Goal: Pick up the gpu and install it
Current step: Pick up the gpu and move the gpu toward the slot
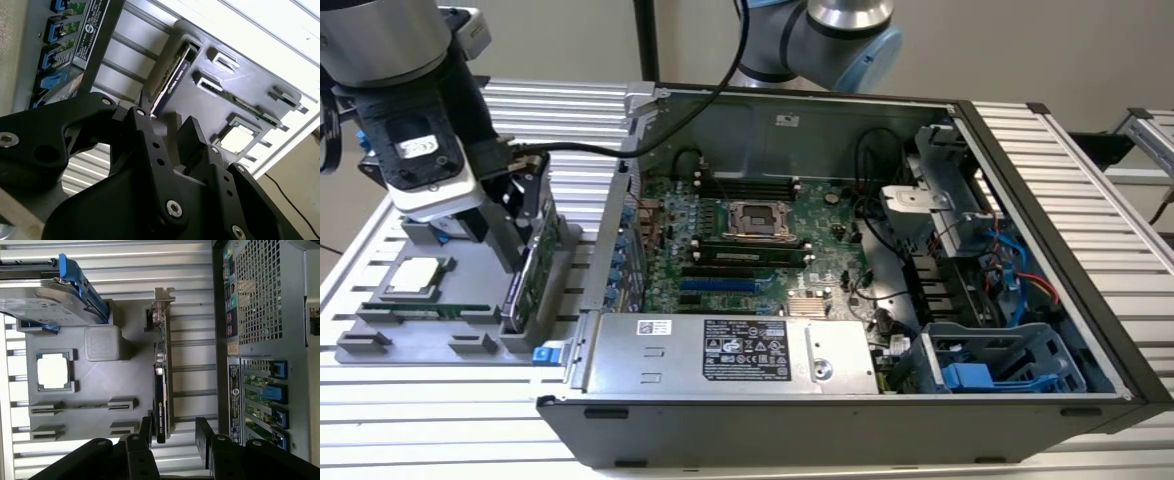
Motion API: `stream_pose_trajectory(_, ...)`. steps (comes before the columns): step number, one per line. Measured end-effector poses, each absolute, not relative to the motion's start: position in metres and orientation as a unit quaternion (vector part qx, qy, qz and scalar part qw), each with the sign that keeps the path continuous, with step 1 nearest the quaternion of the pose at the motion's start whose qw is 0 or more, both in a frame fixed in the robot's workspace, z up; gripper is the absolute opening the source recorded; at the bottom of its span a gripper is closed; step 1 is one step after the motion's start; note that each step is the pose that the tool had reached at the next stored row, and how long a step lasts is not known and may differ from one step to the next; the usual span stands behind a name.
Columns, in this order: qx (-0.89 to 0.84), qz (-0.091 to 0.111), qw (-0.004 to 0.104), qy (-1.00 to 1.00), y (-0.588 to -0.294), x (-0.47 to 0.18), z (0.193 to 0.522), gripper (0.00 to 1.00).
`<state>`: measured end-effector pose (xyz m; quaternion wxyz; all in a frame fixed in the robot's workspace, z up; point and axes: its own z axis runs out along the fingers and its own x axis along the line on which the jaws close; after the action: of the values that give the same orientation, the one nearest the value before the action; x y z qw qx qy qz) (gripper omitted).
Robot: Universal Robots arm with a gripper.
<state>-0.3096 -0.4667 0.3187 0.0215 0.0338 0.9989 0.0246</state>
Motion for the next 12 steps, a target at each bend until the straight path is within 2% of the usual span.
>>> stream_pose_trajectory(12, 0.034, 0.025, 0.021, 0.999, -0.4667, -0.3096, 0.316, 1.0)
